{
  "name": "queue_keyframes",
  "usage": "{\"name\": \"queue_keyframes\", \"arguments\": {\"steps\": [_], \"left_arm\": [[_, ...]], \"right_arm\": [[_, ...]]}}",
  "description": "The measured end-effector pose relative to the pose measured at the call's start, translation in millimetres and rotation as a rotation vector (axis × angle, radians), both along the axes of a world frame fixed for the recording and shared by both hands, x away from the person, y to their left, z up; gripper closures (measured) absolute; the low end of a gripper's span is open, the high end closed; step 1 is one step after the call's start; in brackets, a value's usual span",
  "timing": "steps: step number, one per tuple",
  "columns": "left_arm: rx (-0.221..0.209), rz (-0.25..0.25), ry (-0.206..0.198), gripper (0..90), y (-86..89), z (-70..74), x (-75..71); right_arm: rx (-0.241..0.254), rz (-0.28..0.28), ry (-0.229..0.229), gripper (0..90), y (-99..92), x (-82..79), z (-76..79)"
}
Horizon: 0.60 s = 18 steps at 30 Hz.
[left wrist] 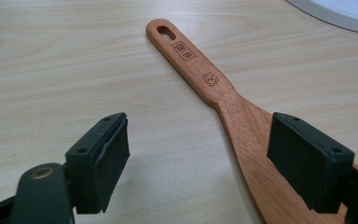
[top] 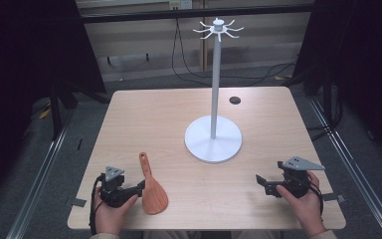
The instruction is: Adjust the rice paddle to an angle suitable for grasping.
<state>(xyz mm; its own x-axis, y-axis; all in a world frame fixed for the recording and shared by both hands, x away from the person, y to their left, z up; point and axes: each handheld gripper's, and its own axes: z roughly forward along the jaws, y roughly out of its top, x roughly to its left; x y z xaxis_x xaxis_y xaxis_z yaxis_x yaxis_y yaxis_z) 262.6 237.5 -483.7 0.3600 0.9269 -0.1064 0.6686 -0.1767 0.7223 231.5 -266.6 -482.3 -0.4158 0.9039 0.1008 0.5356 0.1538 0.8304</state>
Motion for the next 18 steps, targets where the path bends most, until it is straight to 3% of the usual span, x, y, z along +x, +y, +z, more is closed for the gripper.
{"name": "queue_keyframes", "arguments": {"steps": [4,8,10,14,18], "left_arm": [[-0.007,-0.007,0.009,24.8,-1.7,0.3,3.9],[0.015,-0.016,0.010,33.7,-4.3,0.8,11.7],[0.009,-0.016,0.023,40.9,-5.1,0.8,18.0],[0.022,-0.009,0.031,66.1,-6.6,1.4,25.7],[0.022,-0.012,0.056,80.7,-7.1,-0.6,31.5]], "right_arm": [[-0.008,0.007,-0.005,4.2,0.8,0.6,0.5],[-0.032,0.012,-0.006,4.7,0.1,-1.9,0.4],[-0.030,0.003,-0.008,4.7,-3.4,-4.2,0.4],[-0.031,-0.001,-0.009,4.8,-5.5,-7.9,0.7],[-0.035,0.004,-0.012,5.0,-5.1,-9.2,1.2]]}}
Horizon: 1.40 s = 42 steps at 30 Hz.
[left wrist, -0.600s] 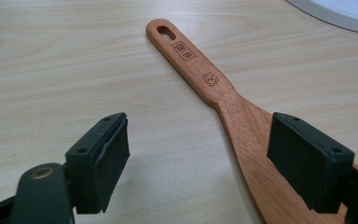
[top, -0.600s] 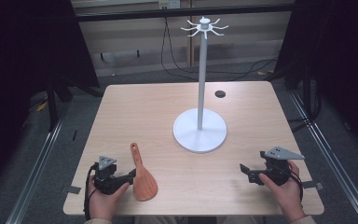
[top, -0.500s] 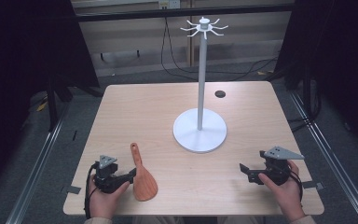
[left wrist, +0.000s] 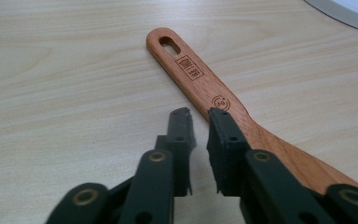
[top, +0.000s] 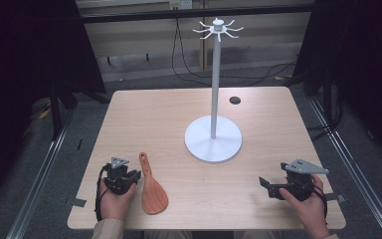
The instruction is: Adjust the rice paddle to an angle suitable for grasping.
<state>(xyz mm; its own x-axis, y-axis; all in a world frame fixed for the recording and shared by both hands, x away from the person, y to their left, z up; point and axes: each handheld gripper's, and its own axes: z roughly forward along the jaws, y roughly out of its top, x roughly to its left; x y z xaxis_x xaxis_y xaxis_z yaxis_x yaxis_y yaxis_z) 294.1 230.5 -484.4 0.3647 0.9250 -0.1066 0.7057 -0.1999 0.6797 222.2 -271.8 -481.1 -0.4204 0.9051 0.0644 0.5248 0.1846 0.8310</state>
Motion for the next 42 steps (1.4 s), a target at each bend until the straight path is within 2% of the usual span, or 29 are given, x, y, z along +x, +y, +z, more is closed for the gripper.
{"name": "queue_keyframes", "arguments": {"steps": [3,5,10,16,21,36,42], "left_arm": [[0.002,-0.013,-0.008,89.9,-5.1,2.3,4.2],[0.020,-0.006,-0.004,90.0,-8.1,1.7,7.4],[0.028,0.015,0.022,90.0,-9.3,-3.3,15.4],[0.039,0.033,0.032,90.0,-13.9,-9.0,22.2],[0.021,0.010,0.020,90.0,-19.7,-11.2,27.3],[-0.002,-0.029,0.020,89.0,-29.7,-12.4,37.1],[0.006,-0.049,0.020,87.2,-34.0,-12.1,37.8]], "right_arm": [[-0.013,0.014,0.003,5.0,-0.1,-2.6,-2.6],[-0.009,0.011,0.006,5.0,-0.7,-5.2,-3.2],[-0.005,0.004,-0.003,4.8,-3.5,-13.2,-1.0],[0.002,-0.022,-0.013,4.6,-9.5,-17.6,-0.5],[-0.002,-0.038,-0.009,4.5,-13.5,-21.1,-1.0],[0.008,-0.027,-0.002,4.4,-11.5,-18.7,-2.5],[0.011,-0.025,0.000,4.4,-10.2,-18.2,-2.5]]}}
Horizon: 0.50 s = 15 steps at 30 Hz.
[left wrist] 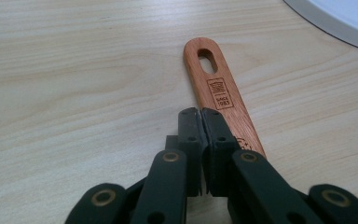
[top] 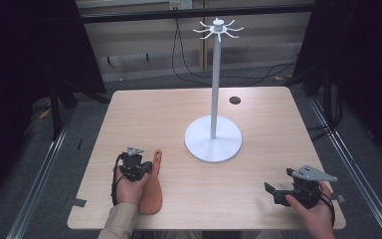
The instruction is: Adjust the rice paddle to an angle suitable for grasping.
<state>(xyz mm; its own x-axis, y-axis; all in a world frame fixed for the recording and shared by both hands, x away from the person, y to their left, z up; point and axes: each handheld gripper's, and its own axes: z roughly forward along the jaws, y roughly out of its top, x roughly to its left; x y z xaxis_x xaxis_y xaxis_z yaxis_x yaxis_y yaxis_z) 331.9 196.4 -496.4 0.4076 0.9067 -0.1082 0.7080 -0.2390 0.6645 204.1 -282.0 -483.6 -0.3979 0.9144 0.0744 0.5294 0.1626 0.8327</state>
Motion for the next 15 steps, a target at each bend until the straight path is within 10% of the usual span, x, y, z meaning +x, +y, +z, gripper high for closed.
{"name": "queue_keyframes", "arguments": {"steps": [15], "left_arm": [[0.007,-0.029,0.002,83.7,-8.6,0.7,3.5]], "right_arm": [[0.009,-0.002,0.007,4.4,0.6,1.6,-0.7]]}}
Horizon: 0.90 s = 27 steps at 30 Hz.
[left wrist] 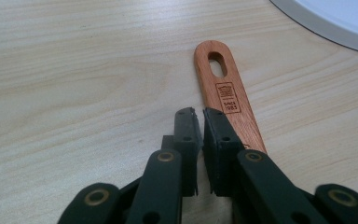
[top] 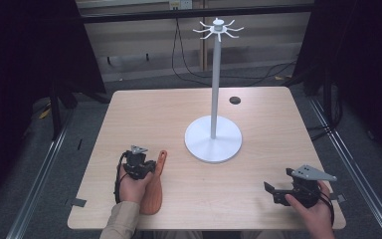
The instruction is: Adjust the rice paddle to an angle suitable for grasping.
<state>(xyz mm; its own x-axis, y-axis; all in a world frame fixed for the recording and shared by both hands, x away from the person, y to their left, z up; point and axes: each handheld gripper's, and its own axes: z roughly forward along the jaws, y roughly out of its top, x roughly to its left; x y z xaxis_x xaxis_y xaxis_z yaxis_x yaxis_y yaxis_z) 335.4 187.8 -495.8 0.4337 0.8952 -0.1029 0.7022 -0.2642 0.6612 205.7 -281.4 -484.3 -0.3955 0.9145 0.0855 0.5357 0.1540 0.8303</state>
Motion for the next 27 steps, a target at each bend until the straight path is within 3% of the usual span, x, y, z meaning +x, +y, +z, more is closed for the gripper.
{"name": "queue_keyframes", "arguments": {"steps": [10,16,24,27], "left_arm": [[0.039,-0.016,-0.010,70.7,0.2,10.4,-5.9],[0.036,-0.010,0.048,60.5,0.2,14.4,-11.5],[0.035,-0.022,0.108,53.9,-4.5,18.9,-14.1],[0.065,-0.040,0.128,52.4,-9.6,24.3,-11.4]], "right_arm": [[0.007,0.011,-0.013,4.4,-0.7,3.4,3.0],[0.020,0.023,-0.006,4.4,1.9,8.0,4.2],[0.021,0.050,0.006,4.4,9.4,12.7,4.3],[0.028,0.052,0.011,4.3,12.0,14.3,4.7]]}}
